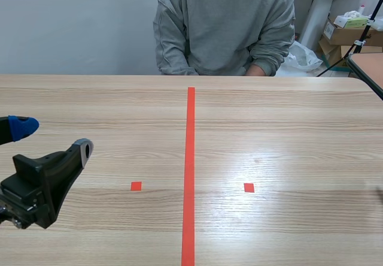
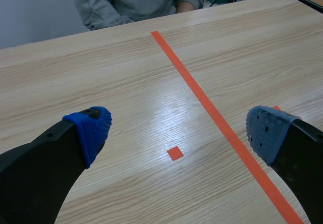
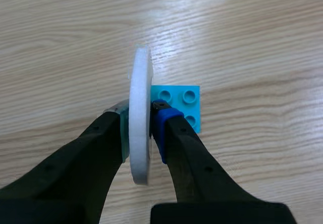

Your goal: Do the leaf sorting experiment

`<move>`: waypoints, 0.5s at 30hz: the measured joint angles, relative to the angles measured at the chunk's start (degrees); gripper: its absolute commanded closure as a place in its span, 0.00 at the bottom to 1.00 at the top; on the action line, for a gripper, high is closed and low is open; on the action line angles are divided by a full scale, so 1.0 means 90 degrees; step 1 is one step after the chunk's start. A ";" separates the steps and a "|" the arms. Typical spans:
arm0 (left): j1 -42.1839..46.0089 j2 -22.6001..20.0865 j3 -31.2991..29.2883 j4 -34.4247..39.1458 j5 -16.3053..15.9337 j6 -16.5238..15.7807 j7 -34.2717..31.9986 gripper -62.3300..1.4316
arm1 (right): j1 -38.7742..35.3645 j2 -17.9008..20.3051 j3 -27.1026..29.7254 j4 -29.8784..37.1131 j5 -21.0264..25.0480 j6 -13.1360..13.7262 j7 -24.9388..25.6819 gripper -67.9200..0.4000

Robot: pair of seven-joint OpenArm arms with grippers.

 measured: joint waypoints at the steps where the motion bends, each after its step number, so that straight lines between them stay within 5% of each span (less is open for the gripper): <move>1: 0.0000 0.0000 0.0000 0.0000 0.0000 0.0000 0.0000 0.08 | -0.0019 0.0000 0.0000 0.0000 0.0000 0.0000 -0.0002 0.98; 10: 0.0000 0.0000 0.0000 0.0000 0.0000 0.0000 0.0000 0.08 | -0.0036 -0.0012 -0.0056 0.0000 -0.0097 0.0097 0.0005 0.97; 15: 0.0000 0.0000 0.0000 0.0000 0.0000 0.0000 0.0000 0.08 | -0.0036 -0.0017 -0.0078 0.0000 -0.0095 0.0097 0.0010 0.82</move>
